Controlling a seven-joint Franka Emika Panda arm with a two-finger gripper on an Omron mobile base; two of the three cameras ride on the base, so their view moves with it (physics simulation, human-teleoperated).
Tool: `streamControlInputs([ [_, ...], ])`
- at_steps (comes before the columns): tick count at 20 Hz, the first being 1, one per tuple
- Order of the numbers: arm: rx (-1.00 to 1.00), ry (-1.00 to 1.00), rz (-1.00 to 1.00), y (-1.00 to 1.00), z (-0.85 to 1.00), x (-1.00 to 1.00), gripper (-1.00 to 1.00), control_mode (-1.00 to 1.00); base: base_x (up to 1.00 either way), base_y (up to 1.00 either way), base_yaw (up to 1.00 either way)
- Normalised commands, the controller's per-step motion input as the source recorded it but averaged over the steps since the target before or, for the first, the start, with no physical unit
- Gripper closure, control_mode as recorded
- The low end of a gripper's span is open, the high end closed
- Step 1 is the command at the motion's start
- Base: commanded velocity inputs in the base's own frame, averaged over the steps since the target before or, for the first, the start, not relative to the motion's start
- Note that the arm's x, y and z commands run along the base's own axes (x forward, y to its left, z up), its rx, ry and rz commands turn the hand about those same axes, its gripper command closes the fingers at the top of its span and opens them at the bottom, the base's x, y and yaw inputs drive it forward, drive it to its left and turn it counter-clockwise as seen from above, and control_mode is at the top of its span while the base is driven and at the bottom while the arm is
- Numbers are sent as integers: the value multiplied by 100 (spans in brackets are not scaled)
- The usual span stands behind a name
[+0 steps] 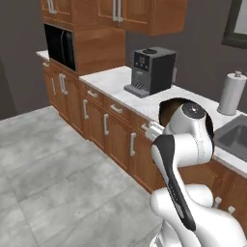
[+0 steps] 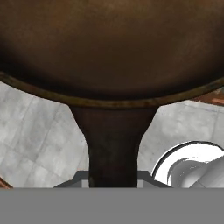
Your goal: Move the pot and pan from the stove into the sink.
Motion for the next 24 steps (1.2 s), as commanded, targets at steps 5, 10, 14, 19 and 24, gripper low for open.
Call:
streamControlInputs([
  [5, 0, 0, 0, 0, 0, 0, 100, 100, 0, -11, -46],
  [10, 0, 0, 0, 0, 0, 0, 100, 100, 0, -12, -46],
  [14, 0, 0, 0, 0, 0, 0, 100, 100, -2, -11, -44],
  [19, 0, 0, 0, 0, 0, 0, 100, 100, -1, -9, -44],
  [24, 0, 0, 0, 0, 0, 0, 100, 100, -5, -11, -40],
])
